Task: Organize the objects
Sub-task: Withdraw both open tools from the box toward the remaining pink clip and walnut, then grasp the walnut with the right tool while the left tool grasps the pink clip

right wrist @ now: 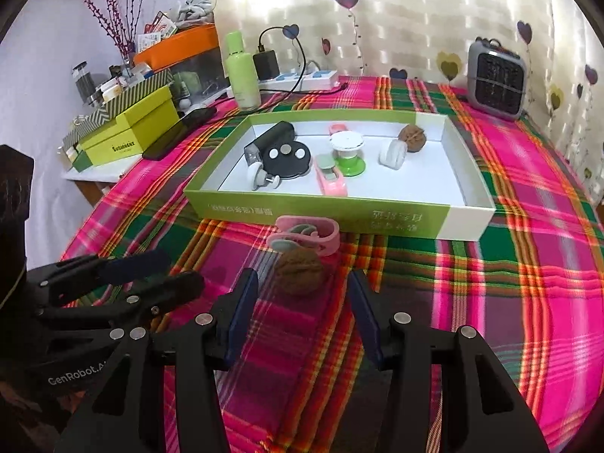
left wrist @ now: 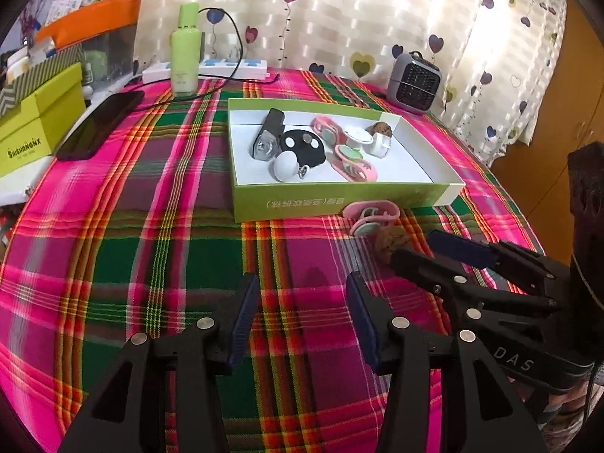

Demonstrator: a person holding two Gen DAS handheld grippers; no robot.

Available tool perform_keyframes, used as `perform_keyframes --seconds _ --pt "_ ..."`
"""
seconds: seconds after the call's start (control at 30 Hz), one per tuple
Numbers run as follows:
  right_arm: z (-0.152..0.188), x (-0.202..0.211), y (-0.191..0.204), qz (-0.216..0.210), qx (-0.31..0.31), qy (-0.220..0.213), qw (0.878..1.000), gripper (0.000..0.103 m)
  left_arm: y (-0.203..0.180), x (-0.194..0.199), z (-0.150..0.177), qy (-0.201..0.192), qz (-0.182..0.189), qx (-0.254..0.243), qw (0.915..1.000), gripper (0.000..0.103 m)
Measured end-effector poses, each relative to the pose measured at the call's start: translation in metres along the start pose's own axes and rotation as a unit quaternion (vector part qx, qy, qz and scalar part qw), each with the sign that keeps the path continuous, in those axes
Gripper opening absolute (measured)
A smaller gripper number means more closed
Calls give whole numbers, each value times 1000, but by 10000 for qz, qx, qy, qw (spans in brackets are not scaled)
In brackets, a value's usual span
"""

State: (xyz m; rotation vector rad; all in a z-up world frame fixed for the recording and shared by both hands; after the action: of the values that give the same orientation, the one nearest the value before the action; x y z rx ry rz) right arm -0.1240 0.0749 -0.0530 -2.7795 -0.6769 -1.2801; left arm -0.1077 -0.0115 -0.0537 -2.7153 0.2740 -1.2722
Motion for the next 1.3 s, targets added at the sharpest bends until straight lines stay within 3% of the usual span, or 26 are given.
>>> perform_keyframes --seconds 0.5,0.67,0.9,1.3 --pt "-5 -19 -6 98 6 233 9997 50 2 -15 -5 105 51 51 9999 47" --pt "-5 -18 -12 179 10 243 9995 32 -1 -20 -11 124 114 25 9999 47" --pt "-1 -11 -22 210 -65 239 9995 32 -11 -28 -19 180 205 -129 9995 47" --pt "-2 16 -57 407 -502 66 9979 32 -54 -42 -30 221 707 -623 9953 47"
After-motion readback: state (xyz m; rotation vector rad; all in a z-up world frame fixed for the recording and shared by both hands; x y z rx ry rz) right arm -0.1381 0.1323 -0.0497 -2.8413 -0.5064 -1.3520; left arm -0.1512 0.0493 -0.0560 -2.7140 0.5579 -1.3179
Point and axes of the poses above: each gripper's, at about its wrist camera, not at the fingertips, and x roughly against the way its jaws point, y to its left, z to its underside, the point moved 10 cm from there along -x, roughly the way its jaws point, and after that the axes turned 1 degree about -z, right-handed, at the moved point
